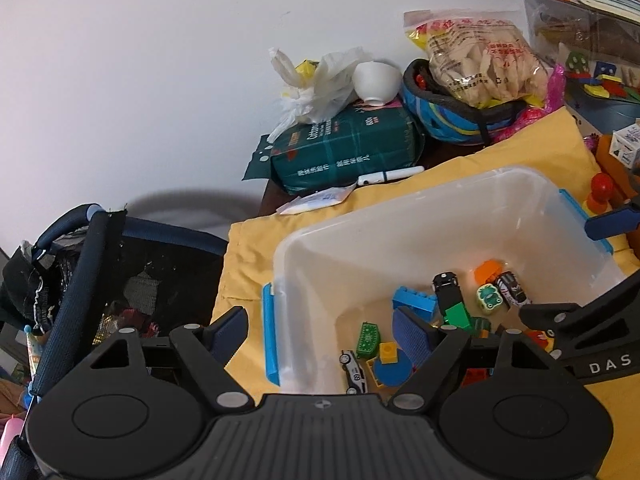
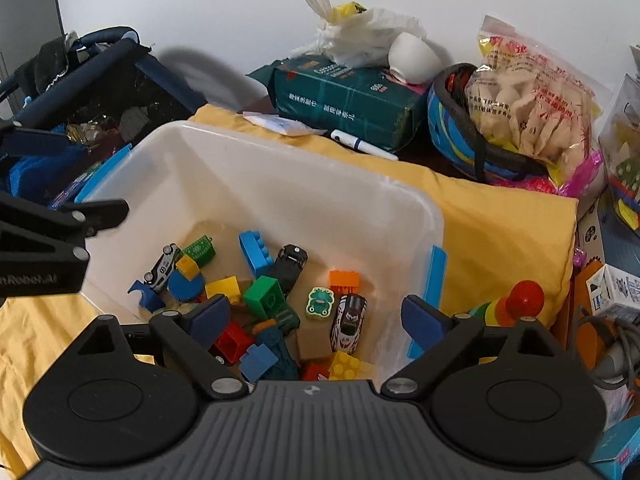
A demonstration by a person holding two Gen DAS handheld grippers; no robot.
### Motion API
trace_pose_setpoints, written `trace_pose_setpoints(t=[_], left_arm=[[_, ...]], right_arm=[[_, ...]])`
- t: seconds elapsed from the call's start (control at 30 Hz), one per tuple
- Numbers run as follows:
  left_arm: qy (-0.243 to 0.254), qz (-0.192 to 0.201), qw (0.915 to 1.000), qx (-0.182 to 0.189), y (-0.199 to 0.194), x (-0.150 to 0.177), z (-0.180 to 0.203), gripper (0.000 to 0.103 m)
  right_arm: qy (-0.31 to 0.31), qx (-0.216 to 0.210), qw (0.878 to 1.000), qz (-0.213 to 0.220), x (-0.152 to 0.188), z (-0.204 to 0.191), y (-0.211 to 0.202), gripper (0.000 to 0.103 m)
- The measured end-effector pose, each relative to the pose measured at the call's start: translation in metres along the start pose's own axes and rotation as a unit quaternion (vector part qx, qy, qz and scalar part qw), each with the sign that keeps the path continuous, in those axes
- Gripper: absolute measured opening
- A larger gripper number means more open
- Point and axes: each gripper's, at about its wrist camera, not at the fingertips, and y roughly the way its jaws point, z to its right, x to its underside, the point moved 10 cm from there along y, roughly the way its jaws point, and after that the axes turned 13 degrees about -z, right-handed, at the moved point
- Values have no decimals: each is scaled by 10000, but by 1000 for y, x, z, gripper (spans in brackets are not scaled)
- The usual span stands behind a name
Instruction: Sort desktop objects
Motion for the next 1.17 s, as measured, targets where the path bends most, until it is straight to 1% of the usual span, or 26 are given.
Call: trace_pose_setpoints(t=[0.1, 0.3, 0.43, 0.97, 1.03, 1.17], left_arm=[[-89, -41, 9999, -134, 3, 1, -5, 82], [-111, -170, 9997, 152, 7, 3, -1, 82], [-69, -82, 9998, 150, 4, 3, 1, 82], [-14, -77, 9994, 324, 7, 6, 4, 82], [-53, -73, 9995, 313, 8, 6, 2, 82], [19, 3, 9995, 306, 7, 7, 2, 82]], right_arm=[[28, 15, 10000, 0, 1, 0, 0, 96], [17, 191, 9998, 12, 0, -1, -3, 97], [-12, 196, 9998, -27, 0, -4, -3, 98], [85, 234, 9996, -121, 3, -6, 1, 98], [91, 237, 9996, -111, 3, -5, 2, 98], [87, 234, 9996, -113, 3, -5, 1, 98]])
